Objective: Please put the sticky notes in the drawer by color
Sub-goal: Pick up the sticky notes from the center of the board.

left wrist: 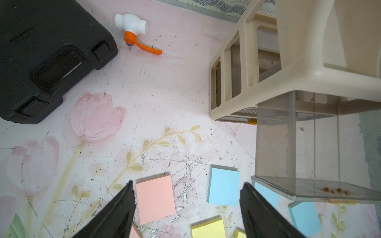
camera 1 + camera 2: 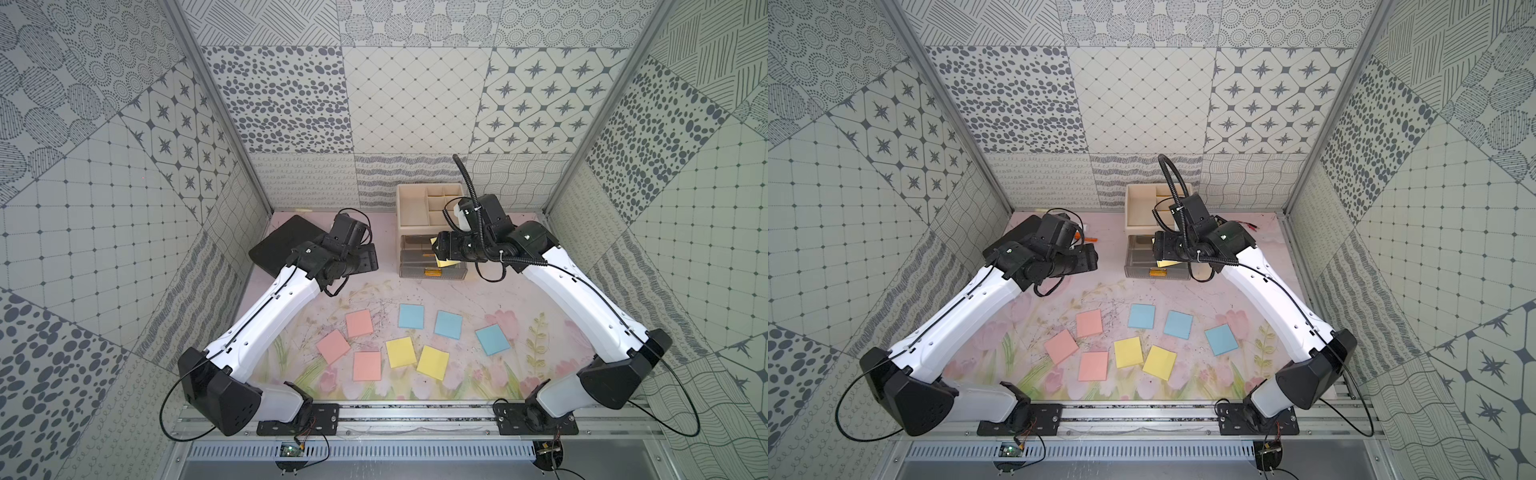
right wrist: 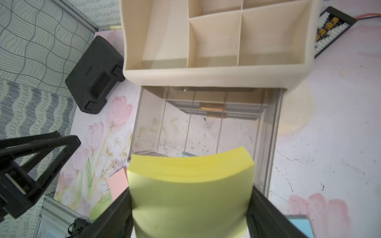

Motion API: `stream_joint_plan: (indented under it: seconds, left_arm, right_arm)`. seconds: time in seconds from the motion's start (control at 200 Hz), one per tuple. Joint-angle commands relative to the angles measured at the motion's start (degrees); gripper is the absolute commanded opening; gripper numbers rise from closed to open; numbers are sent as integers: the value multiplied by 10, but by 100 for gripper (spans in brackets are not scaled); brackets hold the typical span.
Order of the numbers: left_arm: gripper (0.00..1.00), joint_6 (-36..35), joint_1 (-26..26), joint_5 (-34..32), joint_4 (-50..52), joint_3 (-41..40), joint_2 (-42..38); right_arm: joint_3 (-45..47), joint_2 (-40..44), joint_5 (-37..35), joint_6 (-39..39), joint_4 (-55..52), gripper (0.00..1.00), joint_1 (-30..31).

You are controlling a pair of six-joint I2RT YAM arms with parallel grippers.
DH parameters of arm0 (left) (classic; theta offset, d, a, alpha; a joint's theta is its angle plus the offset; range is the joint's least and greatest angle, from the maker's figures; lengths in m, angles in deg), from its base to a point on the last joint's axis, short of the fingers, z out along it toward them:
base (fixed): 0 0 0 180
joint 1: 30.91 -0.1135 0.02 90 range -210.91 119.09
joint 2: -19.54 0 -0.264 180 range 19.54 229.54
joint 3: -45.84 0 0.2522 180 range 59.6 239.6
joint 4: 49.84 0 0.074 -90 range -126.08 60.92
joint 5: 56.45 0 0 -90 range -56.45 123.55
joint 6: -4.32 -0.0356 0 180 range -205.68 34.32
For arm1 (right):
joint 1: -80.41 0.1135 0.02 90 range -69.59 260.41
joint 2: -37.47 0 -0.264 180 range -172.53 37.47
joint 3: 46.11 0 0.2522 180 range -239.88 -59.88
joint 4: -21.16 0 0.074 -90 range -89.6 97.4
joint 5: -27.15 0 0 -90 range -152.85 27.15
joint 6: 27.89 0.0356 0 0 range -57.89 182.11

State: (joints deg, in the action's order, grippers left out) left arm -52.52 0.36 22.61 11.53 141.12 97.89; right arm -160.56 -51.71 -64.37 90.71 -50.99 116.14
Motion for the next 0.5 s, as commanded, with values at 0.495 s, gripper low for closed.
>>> stream_joint_plan:
  seconds: [0.495]
  left_arm:
    - [82, -22, -25, 2, 10, 9, 27]
  right_arm:
    - [-18, -76, -9, -45, 66, 83, -19]
